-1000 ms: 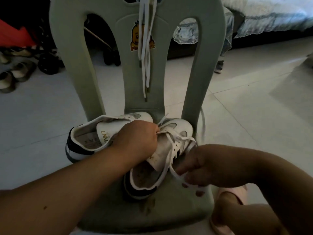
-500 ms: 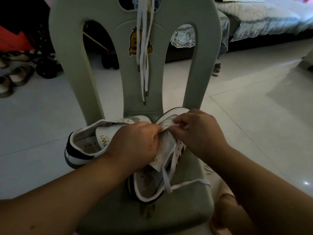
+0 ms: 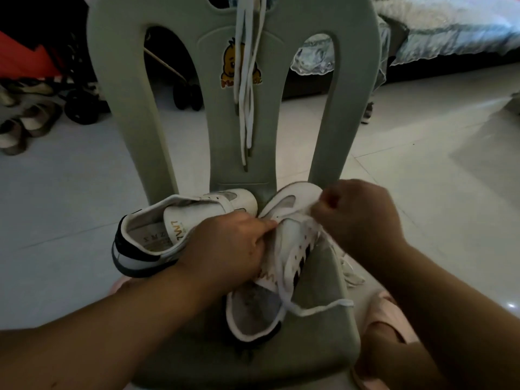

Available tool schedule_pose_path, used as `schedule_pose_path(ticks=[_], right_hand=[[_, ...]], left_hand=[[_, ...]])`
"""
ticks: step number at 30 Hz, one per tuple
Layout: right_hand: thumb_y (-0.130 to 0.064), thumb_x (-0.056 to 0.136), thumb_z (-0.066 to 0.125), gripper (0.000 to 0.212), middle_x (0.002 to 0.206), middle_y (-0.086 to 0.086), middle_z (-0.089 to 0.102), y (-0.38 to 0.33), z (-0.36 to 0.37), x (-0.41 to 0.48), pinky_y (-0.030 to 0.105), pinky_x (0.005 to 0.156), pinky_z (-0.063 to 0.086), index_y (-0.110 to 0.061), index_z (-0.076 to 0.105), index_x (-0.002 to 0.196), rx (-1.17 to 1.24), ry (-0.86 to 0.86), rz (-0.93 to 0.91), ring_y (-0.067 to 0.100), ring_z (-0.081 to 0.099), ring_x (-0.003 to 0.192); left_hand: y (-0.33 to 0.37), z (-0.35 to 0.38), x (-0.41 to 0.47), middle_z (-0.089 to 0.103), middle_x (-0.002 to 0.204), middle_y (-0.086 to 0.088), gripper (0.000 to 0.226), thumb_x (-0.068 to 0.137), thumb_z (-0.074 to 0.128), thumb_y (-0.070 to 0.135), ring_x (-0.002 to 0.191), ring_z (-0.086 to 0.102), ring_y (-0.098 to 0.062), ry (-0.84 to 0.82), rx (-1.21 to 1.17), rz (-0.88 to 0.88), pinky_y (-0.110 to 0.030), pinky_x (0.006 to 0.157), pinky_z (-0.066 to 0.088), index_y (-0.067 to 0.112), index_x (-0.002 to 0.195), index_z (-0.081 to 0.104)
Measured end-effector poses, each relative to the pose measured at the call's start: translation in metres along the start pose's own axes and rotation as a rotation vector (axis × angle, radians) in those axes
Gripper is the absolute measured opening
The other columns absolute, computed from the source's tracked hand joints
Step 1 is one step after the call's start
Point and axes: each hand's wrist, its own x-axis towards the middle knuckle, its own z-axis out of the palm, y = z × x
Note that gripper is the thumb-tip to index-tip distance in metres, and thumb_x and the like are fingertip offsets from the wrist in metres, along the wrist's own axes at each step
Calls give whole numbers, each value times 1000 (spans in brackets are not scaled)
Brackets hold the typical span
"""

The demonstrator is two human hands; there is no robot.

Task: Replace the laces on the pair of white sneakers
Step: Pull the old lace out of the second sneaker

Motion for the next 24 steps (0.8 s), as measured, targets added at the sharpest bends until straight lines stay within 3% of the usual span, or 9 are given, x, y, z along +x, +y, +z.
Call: schedule_pose_path(ticks=[3,5,7,9,12,16,19,22,24], right_hand=[[-23,88,62,13,71,-6,61,15,-10,7,17,53,39,-21,61,75,175,22,167,6,56,61],[-24,87,63,6,83,-13,58,15,-11,7,13,56,35,-27,58,86,219,-107,88,0,52,70],[-32,84,66,34,97,-18,51,7,-7,2,10,63,35,-36,56,116,229,-267,-33,-1,50,84],[-39,82,66,46,102,-18,47,3,1,0,13,71,39,-38,54,127,112,-313,-174,1,47,92],[-40,86,61,31,97,-13,55,0,9,1,21,79,42,-30,68,115,-9,-269,-317,5,47,90],[-38,90,58,20,86,-16,50,0,10,4,15,72,35,-27,71,101,-62,-272,-363,2,45,84],[-33,94,52,12,81,-15,43,6,10,7,10,64,29,-28,62,93,-15,-148,-234,1,42,74],[-28,96,50,15,82,-4,53,21,-3,19,15,59,30,-19,61,93,156,164,65,2,44,69],[-25,95,52,14,86,-2,57,28,-13,22,15,60,32,-15,62,95,183,180,102,6,50,74]], left_hand=[[-2,0,-3,71,81,1,42,84,39,34,66,65,-18,19,-53,-23,-27,56,53,26,111,70],[-2,0,-4,71,81,1,41,85,39,34,65,65,-18,19,-57,-6,-29,56,54,26,111,70],[-1,0,-4,71,80,0,40,86,40,35,64,65,-18,21,-29,19,-28,55,52,25,110,70],[0,1,-2,69,76,-1,40,86,40,35,61,64,-20,30,-13,30,-28,51,51,25,110,71],[2,4,-2,67,71,-2,40,84,42,32,58,62,-21,52,-21,53,-27,49,50,23,109,71],[0,6,-4,67,71,1,39,84,43,32,58,61,-17,45,-10,66,-20,53,43,24,110,71],[-1,7,-5,67,72,3,38,84,43,33,59,62,-15,30,-11,70,-19,54,41,26,108,72],[-4,6,-6,68,75,3,38,85,42,36,61,63,-15,27,-33,41,-22,54,46,27,107,72],[-5,6,-6,69,75,4,38,85,42,36,61,63,-15,37,-24,33,-21,55,45,27,107,72]])
